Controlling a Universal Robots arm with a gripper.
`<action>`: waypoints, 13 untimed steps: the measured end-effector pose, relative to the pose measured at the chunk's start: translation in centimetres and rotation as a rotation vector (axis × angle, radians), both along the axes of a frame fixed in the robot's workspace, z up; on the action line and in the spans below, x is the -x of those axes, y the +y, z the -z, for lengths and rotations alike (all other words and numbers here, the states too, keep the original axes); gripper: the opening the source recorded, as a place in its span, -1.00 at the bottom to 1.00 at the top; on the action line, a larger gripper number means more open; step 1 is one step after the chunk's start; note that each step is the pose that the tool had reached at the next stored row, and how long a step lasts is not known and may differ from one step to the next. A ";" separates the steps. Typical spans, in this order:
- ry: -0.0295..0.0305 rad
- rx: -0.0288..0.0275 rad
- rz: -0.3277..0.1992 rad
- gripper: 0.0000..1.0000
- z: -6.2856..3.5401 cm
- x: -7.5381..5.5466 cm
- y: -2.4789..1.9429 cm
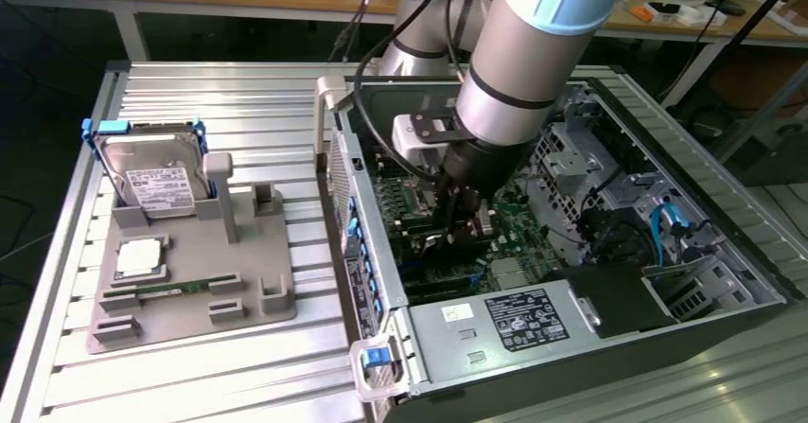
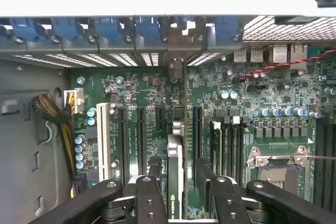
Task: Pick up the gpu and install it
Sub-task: 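Insert the gpu into the slot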
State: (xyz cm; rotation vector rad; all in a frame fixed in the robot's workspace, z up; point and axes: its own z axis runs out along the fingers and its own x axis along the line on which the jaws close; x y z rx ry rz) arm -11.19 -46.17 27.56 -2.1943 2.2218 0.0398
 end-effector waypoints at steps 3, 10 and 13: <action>-0.0009 0.0000 0.000 -0.19 -0.35 0.0 0.00; -0.0016 -0.0002 0.000 -0.48 -0.53 0.0 0.00; -0.0016 -0.0004 0.000 -0.79 -0.53 0.0 0.00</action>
